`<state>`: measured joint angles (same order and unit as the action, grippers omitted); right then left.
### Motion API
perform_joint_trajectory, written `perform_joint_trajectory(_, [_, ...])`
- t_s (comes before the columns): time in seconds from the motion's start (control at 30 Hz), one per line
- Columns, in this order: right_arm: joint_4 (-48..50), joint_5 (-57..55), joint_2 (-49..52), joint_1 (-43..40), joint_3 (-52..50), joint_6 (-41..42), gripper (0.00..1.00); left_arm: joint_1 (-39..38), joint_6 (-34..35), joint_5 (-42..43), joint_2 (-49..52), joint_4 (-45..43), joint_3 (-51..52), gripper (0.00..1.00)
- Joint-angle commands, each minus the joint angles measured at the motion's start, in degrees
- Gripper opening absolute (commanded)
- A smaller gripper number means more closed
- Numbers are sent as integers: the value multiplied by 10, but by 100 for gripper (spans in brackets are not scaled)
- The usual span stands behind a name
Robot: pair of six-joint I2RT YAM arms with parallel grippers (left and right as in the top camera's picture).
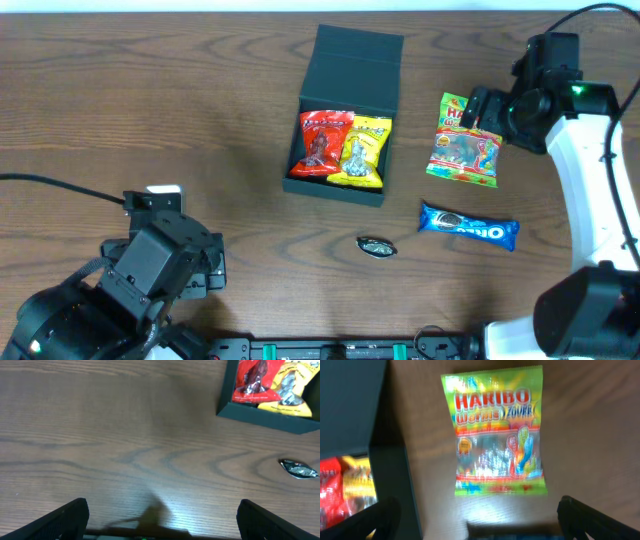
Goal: Pack container
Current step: 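Move the right gripper over the green HARIBO bag, then lower the right gripper and grasp the HARIBO bag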
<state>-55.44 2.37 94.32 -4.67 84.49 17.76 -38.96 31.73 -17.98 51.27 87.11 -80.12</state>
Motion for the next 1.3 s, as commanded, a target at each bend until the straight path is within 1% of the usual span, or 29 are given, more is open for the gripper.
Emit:
perform_joint_trajectory(0.0, [38,-7,5,-5,12,-16,99,-1,7,0,0,-2,-1,95])
perform_joint_trajectory(0.07, [54,-9,15,-3,13,-15,99,-1,7,0,0,-5,-1,95])
perform_joint_trajectory(0.17, [45,-9,53,-2,29,-8,99,-1,7,0,0,-10,-1,95])
perform_joint_trajectory(0.3, [12,-11,160,-4,86,-9,99,-1,7,0,0,-13,-1,95])
perform_joint_trajectory(0.47, [13,-11,256,-3,122,-9,99,-1,7,0,0,-18,-1,95])
perform_joint_trajectory(0.77, [-2,-11,309,-1,121,-11,99,-1,7,0,0,-25,-1,95])
perform_joint_trajectory(1.07, [-23,-11,315,-1,121,-11,99,-1,7,0,1,-34,-1,95])
perform_joint_trajectory(1.27, [-46,-11,315,-1,118,-11,96,-1,7,0,1,-34,-1,95])
